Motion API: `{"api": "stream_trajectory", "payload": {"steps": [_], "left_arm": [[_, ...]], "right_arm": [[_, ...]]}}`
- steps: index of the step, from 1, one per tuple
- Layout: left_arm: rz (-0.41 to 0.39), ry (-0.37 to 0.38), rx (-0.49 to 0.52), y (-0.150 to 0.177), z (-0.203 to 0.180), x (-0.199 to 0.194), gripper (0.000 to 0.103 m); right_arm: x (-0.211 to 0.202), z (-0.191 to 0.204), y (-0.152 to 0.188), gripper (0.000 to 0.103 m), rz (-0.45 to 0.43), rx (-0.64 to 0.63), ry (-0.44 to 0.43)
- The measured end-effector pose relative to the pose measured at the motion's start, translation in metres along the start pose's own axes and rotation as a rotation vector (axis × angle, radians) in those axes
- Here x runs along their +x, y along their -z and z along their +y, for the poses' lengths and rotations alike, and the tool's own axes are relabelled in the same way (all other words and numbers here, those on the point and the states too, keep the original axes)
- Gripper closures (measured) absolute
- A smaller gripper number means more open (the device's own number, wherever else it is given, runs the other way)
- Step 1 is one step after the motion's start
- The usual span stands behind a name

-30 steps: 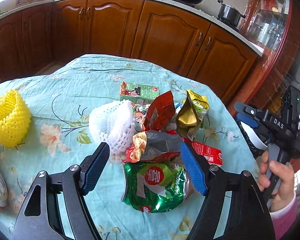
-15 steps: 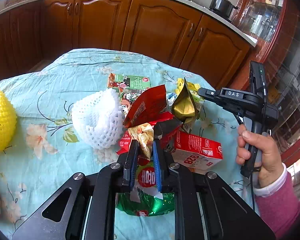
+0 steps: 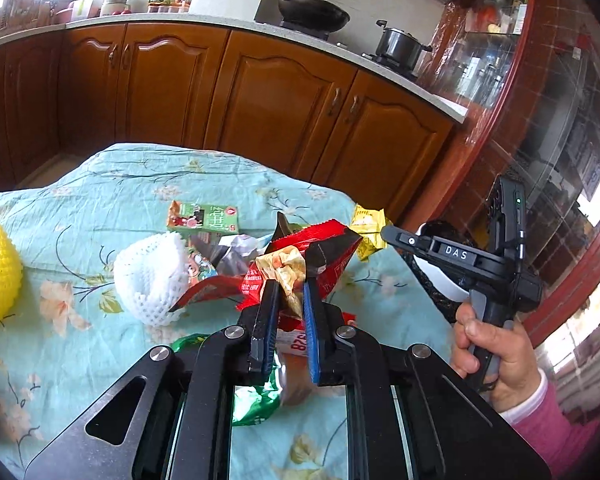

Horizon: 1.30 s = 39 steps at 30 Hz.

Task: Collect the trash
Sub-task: 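Grasp the red snack wrappers with left tool while right tool grasps the yellow snack bag, then carry both held wrappers over the trash bin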

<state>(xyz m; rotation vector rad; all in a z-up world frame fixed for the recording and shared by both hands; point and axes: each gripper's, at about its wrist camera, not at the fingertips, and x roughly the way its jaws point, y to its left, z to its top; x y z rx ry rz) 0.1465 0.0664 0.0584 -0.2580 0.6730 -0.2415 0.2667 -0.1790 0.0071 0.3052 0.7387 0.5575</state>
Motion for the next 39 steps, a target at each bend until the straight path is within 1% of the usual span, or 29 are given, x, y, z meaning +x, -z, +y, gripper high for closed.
{"api": "stream_trajectory", "payload": {"steps": [4,9,13,16,22,27,34,39], "left_arm": [[-0.002,0.045,0.011,-0.004,-0.016,0.005,0.092],[0.005,0.084,0.045,-0.004,-0.042,0.014,0.092],[0.024,0.11,0.073,0.0,-0.062,0.025,0.092],[0.056,0.127,0.089,0.004,-0.073,0.037,0.092],[0.113,0.155,0.11,0.016,-0.091,0.057,0.092],[0.139,0.171,0.136,0.022,-0.108,0.066,0.092],[0.146,0.197,0.161,0.02,-0.13,0.073,0.092],[0.145,0.202,0.177,0.017,-0.143,0.079,0.092]], "right_arm": [[-0.023,-0.004,0.011,0.102,-0.01,0.009,0.007],[-0.049,-0.015,0.024,0.102,-0.03,0.037,0.035],[-0.066,-0.022,0.033,0.102,-0.043,0.049,0.044],[-0.079,-0.027,0.038,0.102,-0.056,0.063,0.048],[-0.098,-0.037,0.046,0.102,-0.076,0.083,0.064],[-0.11,-0.048,0.053,0.102,-0.089,0.098,0.079],[-0.126,-0.061,0.058,0.102,-0.113,0.115,0.104],[-0.138,-0.071,0.06,0.102,-0.132,0.127,0.115]]}}
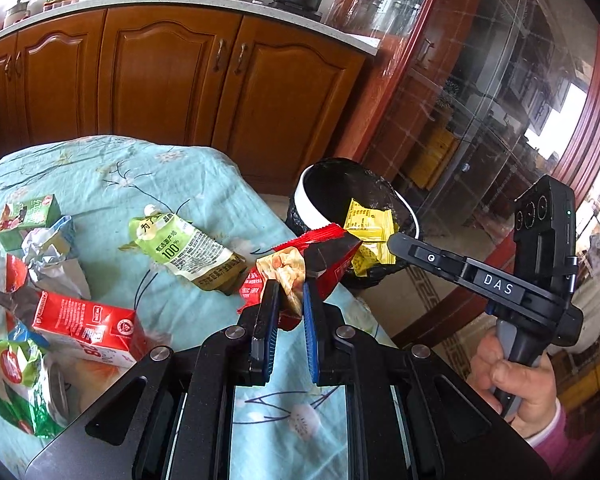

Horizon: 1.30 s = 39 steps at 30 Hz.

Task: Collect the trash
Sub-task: 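Carry both held wrappers over the trash bin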

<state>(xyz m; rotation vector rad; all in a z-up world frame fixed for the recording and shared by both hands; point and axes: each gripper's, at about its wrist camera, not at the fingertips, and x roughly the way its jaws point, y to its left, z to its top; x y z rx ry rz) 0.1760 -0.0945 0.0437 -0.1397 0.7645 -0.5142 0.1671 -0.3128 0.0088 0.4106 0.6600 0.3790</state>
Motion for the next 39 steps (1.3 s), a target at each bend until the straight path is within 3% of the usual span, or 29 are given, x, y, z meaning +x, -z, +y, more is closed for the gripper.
{"api": "stream_trajectory", "payload": {"steps": [16,39], "left_arm": [[0.025,0.019,0.028,-0.024,-0.024,0.04,0.092],[0.087,-0.008,0.15,-0.09,-0.069,0.13,0.092]], "right_arm": [[-0.02,-0.031,-0.008,0.102,-0.042,0.037,0.043],[-0.016,-0.086,-0.058,0.102,-0.049,0.026,0.142]]}}
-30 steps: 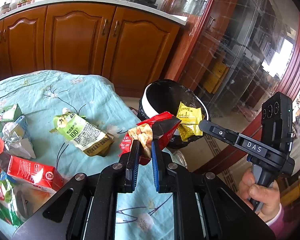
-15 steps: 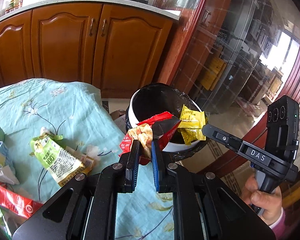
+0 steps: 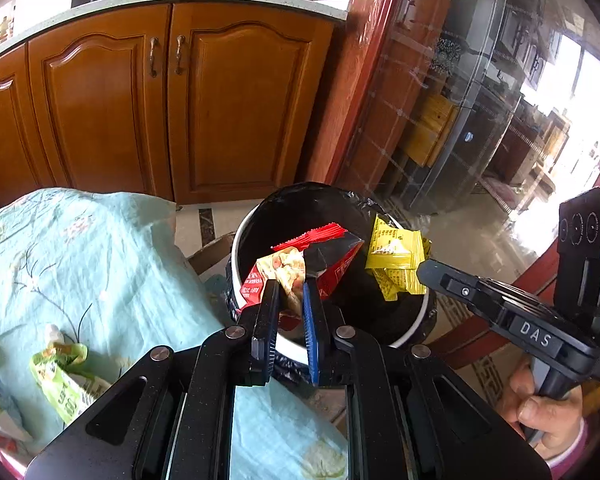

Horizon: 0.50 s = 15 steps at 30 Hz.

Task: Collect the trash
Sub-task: 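Carry both held wrappers over the trash bin, then open both tools to drop the wrappers into the bin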

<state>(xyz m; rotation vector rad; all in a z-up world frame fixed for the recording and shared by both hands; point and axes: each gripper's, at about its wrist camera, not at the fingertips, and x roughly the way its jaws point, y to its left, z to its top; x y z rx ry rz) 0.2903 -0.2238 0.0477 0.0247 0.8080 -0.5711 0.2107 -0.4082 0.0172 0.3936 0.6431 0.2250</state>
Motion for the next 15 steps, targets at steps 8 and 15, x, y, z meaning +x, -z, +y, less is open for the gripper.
{"api": "stream_trajectory", "payload": {"steps": [8,15], "left_arm": [[0.048,-0.023,0.037,-0.009,-0.009,0.026,0.092],[0.083,-0.035,0.042,-0.012,-0.012,0.045,0.092]], "right_arm": [[0.019,-0.01,-0.007,0.102,0.044,-0.009,0.014],[0.031,-0.02,-0.01,0.102,0.069,0.0,0.027]]}}
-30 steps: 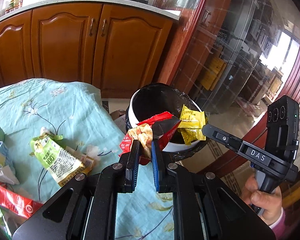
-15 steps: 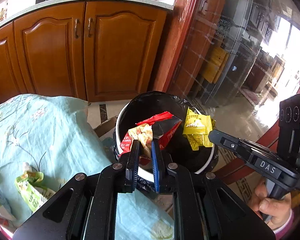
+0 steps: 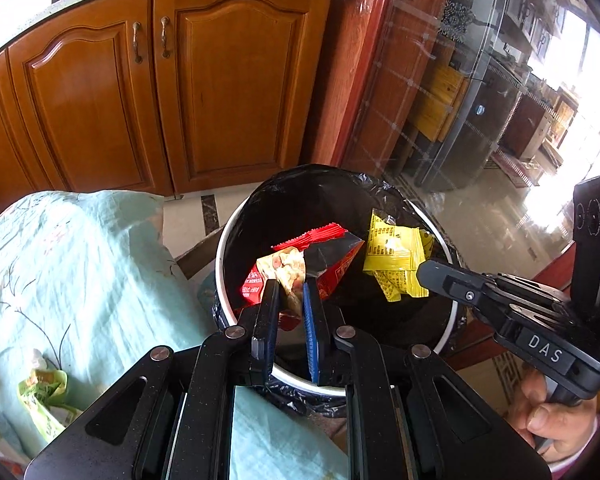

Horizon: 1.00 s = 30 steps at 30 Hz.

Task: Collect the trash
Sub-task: 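Open both tools to drop the wrappers into the bin, then move both open tools back over the table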

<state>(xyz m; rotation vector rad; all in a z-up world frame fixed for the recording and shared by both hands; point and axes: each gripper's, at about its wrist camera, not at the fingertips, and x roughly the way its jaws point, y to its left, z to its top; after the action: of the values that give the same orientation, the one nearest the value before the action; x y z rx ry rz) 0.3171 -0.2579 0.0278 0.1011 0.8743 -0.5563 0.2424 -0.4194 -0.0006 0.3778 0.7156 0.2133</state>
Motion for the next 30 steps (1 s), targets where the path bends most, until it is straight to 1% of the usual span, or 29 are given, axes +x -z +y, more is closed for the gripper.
{"api": "stream_trajectory", "payload": {"steps": [5,6,8,9,10,12,13,15,17,20,22,23,24,25,27,28,29,30], "left_arm": [[0.015,-0.003,0.002,-0.002,-0.003,0.006,0.091],[0.017,-0.004,0.004,-0.002,-0.004,0.006,0.089],[0.016,-0.007,0.005,-0.001,-0.004,0.005,0.084],[0.015,-0.009,0.004,0.0,-0.004,0.004,0.079],[0.014,-0.009,0.0,0.001,-0.004,0.002,0.071],[0.004,-0.007,-0.007,0.003,-0.002,-0.002,0.063],[-0.002,-0.006,-0.009,0.005,-0.002,-0.005,0.062],[-0.013,-0.005,-0.022,0.007,0.001,-0.011,0.059],[-0.026,-0.003,-0.038,0.011,0.005,-0.018,0.059],[-0.05,0.0,-0.07,0.02,0.013,-0.032,0.059],[-0.068,0.0,-0.098,0.028,0.02,-0.042,0.059],[-0.078,0.0,-0.111,0.032,0.023,-0.047,0.059],[-0.087,-0.004,-0.125,0.037,0.027,-0.053,0.059],[-0.096,-0.007,-0.142,0.043,0.031,-0.059,0.059],[-0.114,-0.009,-0.172,0.055,0.039,-0.071,0.057],[-0.123,-0.014,-0.184,0.06,0.043,-0.077,0.054],[-0.132,-0.019,-0.194,0.066,0.047,-0.084,0.052],[-0.141,-0.024,-0.202,0.072,0.049,-0.089,0.051]], "right_arm": [[0.004,-0.002,0.0,0.102,0.009,-0.002,0.003],[0.005,-0.002,0.0,0.102,0.011,-0.003,0.006],[0.006,-0.004,0.0,0.096,0.018,0.001,-0.004],[0.006,-0.004,0.0,0.096,0.015,0.005,0.002],[0.005,-0.005,0.001,0.096,0.014,0.005,0.005],[0.003,-0.006,0.001,0.094,0.011,0.014,0.004],[0.002,-0.005,0.001,0.093,0.007,0.02,0.004],[-0.003,-0.005,0.003,0.086,-0.005,0.027,0.007],[-0.007,-0.004,0.003,0.082,-0.015,0.031,0.002],[-0.015,0.001,0.005,0.082,-0.034,0.031,0.002],[-0.022,0.005,0.008,0.079,-0.051,0.029,0.002],[-0.025,0.007,0.009,0.072,-0.062,0.027,0.003],[-0.029,0.01,0.011,0.062,-0.074,0.028,0.001],[-0.032,0.013,0.014,0.057,-0.088,0.029,-0.003],[-0.038,0.019,0.019,0.036,-0.116,0.032,-0.01],[-0.04,0.022,0.023,0.031,-0.129,0.033,-0.014],[-0.042,0.026,0.027,0.022,-0.139,0.032,-0.022],[-0.043,0.03,0.03,0.021,-0.145,0.028,-0.027]]}}
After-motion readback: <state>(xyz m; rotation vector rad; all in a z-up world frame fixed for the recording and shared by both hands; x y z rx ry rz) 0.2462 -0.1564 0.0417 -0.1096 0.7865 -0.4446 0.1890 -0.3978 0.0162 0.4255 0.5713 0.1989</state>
